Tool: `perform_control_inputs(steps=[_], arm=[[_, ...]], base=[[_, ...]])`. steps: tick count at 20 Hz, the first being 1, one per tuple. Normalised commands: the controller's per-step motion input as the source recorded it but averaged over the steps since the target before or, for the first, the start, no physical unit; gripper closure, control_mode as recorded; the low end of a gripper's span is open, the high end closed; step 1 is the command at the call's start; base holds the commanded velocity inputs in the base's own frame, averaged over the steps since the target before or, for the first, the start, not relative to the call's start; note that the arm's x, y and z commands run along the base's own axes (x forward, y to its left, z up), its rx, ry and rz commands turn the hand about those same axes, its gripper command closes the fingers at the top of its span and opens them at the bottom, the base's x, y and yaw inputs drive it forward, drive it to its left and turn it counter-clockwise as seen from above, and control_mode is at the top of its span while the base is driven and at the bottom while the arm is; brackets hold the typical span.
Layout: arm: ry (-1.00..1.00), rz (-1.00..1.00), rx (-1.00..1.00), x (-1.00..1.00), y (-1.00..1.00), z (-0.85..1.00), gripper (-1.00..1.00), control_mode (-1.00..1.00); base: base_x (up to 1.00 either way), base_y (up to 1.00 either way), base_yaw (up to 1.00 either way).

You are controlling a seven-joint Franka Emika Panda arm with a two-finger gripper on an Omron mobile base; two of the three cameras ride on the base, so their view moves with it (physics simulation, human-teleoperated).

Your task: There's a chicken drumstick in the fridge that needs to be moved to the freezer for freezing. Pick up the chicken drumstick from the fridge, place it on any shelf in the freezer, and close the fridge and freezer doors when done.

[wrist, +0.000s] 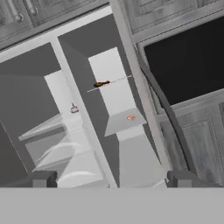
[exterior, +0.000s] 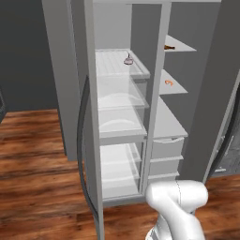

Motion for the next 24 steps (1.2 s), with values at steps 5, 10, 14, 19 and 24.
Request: perform_control_inputs(steps=[5,10,14,19,24], arm=[[-0.01,0.0,0.0,0.16,-0.67,-0.14,-1.0,-1.0],[0.0,-0.03,0.0,0.25,-0.46,-0.27,-1.0,-1.0],[-0.01,-0.07,-0.01,0.42,-0.34,-0.34,-1.0,-1.0],[-0.03,-0.04,-0.03,0.54,-0.24,-0.47,-1.0,-1.0],[-0.04,-0.01,-0.02,0.56,-0.24,-0.52,-1.0,-1.0]], base=[[0.0,0.0,0.0],[0.0,0.0,0.0],[0.0,0.0,0.0],[0.0,0.0,0.0],[0.0,0.0,0.0]])
